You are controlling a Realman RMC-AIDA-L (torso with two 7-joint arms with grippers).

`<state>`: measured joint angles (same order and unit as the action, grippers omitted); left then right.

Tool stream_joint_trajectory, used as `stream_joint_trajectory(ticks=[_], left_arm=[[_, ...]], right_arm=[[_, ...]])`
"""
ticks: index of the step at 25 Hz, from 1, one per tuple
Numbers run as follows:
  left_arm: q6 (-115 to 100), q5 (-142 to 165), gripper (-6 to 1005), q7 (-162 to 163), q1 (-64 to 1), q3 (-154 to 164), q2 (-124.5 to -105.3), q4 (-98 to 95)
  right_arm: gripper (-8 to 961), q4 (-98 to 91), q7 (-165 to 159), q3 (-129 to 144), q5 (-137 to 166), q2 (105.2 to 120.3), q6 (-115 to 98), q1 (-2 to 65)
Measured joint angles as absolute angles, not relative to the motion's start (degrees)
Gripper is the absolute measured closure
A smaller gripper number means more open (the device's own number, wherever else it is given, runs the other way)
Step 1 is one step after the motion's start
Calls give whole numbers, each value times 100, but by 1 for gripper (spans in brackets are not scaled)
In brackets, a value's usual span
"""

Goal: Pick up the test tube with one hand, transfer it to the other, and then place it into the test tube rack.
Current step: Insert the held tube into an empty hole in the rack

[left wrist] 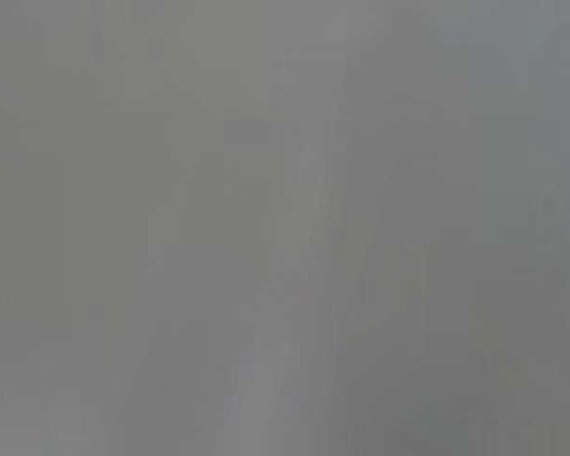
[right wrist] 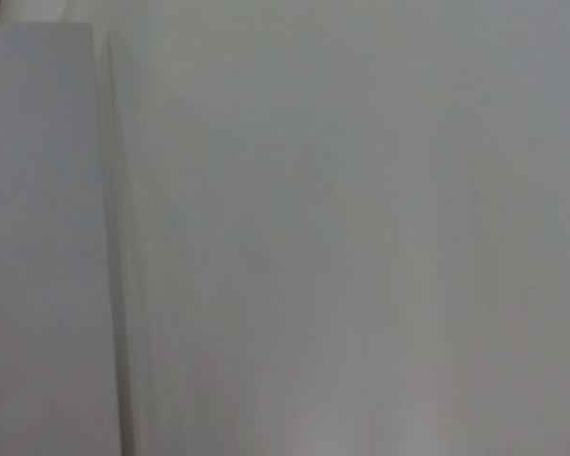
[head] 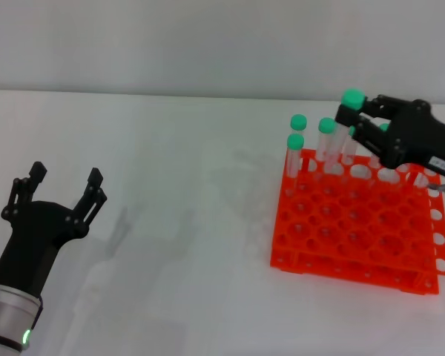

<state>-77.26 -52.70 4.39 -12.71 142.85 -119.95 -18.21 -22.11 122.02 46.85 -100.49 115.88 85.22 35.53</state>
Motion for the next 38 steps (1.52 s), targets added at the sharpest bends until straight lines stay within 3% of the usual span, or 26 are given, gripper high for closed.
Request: stream_joint_trajectory(ticks=[13, 38], left_arm=[[-7473, -5307, 111, 581, -1441, 14299, -12000, -1693], [-7323, -5307, 111, 804, -1527, 14302, -12001, -1702]], right_arm=[[708, -955, 13438, 4712, -10349, 11620, 7826, 4097], [707, -468, 13970, 4685, -10514, 11619, 7096, 4242]])
